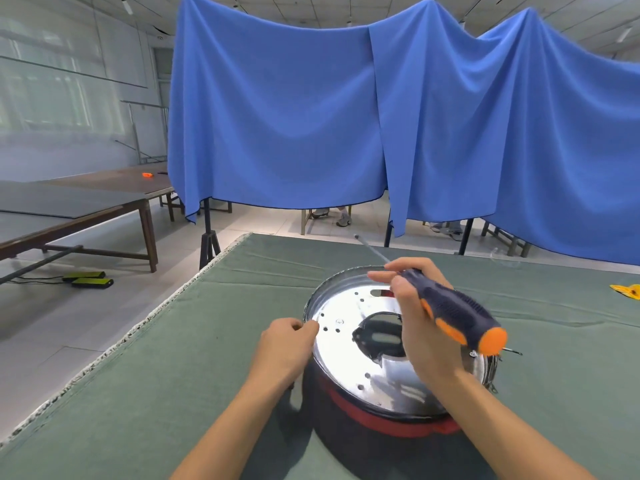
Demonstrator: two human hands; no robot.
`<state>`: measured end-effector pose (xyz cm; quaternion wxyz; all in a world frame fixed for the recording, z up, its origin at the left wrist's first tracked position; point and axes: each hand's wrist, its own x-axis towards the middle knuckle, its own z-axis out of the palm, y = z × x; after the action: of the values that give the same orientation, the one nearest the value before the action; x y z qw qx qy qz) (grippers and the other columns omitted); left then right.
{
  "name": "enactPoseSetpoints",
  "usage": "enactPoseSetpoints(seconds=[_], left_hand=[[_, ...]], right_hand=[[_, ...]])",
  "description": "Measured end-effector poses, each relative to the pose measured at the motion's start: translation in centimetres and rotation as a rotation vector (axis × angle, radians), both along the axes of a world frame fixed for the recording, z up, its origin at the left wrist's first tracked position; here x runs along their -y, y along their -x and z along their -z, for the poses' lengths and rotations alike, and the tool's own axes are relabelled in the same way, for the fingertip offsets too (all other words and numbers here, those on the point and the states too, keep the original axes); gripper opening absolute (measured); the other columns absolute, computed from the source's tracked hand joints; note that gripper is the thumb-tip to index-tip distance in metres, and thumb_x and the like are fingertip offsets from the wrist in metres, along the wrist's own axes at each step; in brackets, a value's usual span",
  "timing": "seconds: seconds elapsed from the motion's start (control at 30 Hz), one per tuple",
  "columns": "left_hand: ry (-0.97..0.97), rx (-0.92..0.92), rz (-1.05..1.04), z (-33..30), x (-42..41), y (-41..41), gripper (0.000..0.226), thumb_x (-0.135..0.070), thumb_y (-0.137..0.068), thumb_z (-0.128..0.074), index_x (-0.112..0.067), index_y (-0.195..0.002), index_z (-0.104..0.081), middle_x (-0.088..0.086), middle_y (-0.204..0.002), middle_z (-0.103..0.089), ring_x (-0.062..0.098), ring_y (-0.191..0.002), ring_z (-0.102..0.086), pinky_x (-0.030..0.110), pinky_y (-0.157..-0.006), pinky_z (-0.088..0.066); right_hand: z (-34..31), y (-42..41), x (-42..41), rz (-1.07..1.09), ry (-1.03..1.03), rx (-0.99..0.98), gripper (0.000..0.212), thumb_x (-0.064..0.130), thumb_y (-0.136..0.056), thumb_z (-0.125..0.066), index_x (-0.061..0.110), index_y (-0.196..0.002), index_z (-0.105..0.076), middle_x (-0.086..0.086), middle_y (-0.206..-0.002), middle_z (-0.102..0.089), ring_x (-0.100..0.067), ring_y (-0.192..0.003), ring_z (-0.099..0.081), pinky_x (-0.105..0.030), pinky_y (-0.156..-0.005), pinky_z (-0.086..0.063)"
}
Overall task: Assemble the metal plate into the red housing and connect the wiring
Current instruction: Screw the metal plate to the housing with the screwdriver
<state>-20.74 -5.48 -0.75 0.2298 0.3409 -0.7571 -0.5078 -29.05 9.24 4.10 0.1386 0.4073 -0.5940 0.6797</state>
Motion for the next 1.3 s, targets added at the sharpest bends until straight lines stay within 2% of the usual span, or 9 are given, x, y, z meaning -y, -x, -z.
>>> enactPoseSetpoints(seconds=[0.1, 0.23, 0.4, 0.5, 0.6, 0.77, 0.87, 1.07, 1.3], left_hand=[[-0.024, -0.045, -0.004, -0.1, 0.1, 0.0, 0.023, -0.027, -0.082, -0.057, -0.016, -0.063, -0.05, -0.003, -0.053, -0.048, 0.02, -0.048, -0.045, 0.026, -0.047, -0.042], [-0.024, -0.283, -0.07, -0.9, -0.3, -0.1, 0.007, -0.025, -0.088, -0.059, -0.025, -0.082, -0.064, -0.006, -0.08, -0.067, 0.011, -0.066, -0.06, 0.028, -0.057, -0.051], [-0.379, -0.532, -0.164, -2.0, 1.0, -0.6, 0.013, -0.005, -0.091, -0.056, -0.011, -0.09, -0.068, 0.006, -0.083, -0.07, 0.014, -0.073, -0.061, 0.025, -0.06, -0.052], [-0.56, -0.599, -0.151, -2.4, 1.5, -1.1, 0.013, -0.009, -0.092, -0.055, -0.007, -0.09, -0.067, 0.008, -0.084, -0.071, 0.016, -0.072, -0.061, 0.021, -0.053, -0.05], [-0.823, -0.655, -0.079, -2.8, 2.0, -1.4, 0.02, -0.017, -0.096, -0.05, -0.003, -0.093, -0.064, 0.01, -0.089, -0.07, 0.015, -0.068, -0.059, 0.023, -0.056, -0.046], [-1.084, -0.734, 0.015, -3.1, 2.5, -1.7, 0.03, -0.025, -0.097, -0.049, 0.002, -0.104, -0.06, 0.013, -0.095, -0.069, 0.016, -0.07, -0.059, 0.019, -0.047, -0.053], [-1.111, -0.767, 0.001, -3.1, 2.5, -1.8, 0.028, -0.023, -0.097, -0.051, 0.003, -0.101, -0.061, 0.013, -0.092, -0.069, 0.015, -0.067, -0.06, 0.019, -0.048, -0.054], [-1.085, -0.807, -0.099, -3.0, 2.2, -1.7, 0.015, -0.012, -0.093, -0.057, -0.007, -0.079, -0.061, 0.009, -0.063, -0.071, 0.009, -0.043, -0.061, 0.02, -0.044, -0.053], [-1.02, -0.801, -0.113, -2.7, 2.2, -1.5, 0.014, -0.011, -0.092, -0.059, -0.006, -0.079, -0.062, 0.009, -0.062, -0.071, 0.009, -0.043, -0.061, 0.021, -0.045, -0.053]], right_hand=[[-0.2, -0.1, -0.1, -0.025, 0.052, 0.117, 0.021, 0.038, -0.08, -0.049, 0.025, -0.087, -0.064, -0.003, -0.087, -0.075, -0.019, -0.089, -0.07, -0.027, -0.079, -0.055], [-0.4, -0.2, 0.1, -0.071, 0.131, 0.291, 0.027, 0.024, -0.081, -0.045, 0.005, -0.089, -0.064, -0.011, -0.076, -0.074, -0.03, -0.078, -0.07, -0.03, -0.069, -0.055], [-0.7, -1.1, 0.7, -0.167, 0.167, 0.437, 0.026, 0.02, -0.083, -0.044, 0.004, -0.083, -0.064, -0.022, -0.076, -0.072, -0.029, -0.067, -0.068, -0.029, -0.062, -0.054], [-0.8, -1.5, 1.2, -0.214, 0.175, 0.517, 0.027, 0.016, -0.088, -0.041, 0.004, -0.079, -0.064, -0.024, -0.075, -0.071, -0.027, -0.062, -0.065, -0.03, -0.06, -0.052], [-0.9, -1.7, 1.4, -0.271, 0.185, 0.585, 0.032, 0.011, -0.091, -0.035, 0.003, -0.077, -0.062, -0.023, -0.071, -0.07, -0.025, -0.058, -0.063, -0.028, -0.056, -0.051], [-0.7, -2.0, 1.8, -0.331, 0.185, 0.667, 0.037, 0.015, -0.091, -0.034, 0.004, -0.071, -0.063, -0.023, -0.064, -0.068, -0.024, -0.054, -0.061, -0.027, -0.054, -0.051], [-0.6, -2.1, 1.9, -0.355, 0.183, 0.687, 0.038, 0.015, -0.091, -0.034, 0.005, -0.068, -0.063, -0.023, -0.062, -0.067, -0.024, -0.051, -0.059, -0.026, -0.052, -0.051], [-0.6, -2.2, 1.8, -0.381, 0.163, 0.699, 0.041, 0.017, -0.091, -0.034, 0.006, -0.066, -0.065, -0.021, -0.06, -0.067, -0.023, -0.051, -0.058, -0.027, -0.051, -0.05], [-1.1, -2.2, 1.2, -0.296, 0.063, 0.664, 0.034, 0.017, -0.089, -0.041, 0.003, -0.072, -0.067, -0.017, -0.058, -0.064, -0.019, -0.046, -0.051, -0.027, -0.048, -0.043]])
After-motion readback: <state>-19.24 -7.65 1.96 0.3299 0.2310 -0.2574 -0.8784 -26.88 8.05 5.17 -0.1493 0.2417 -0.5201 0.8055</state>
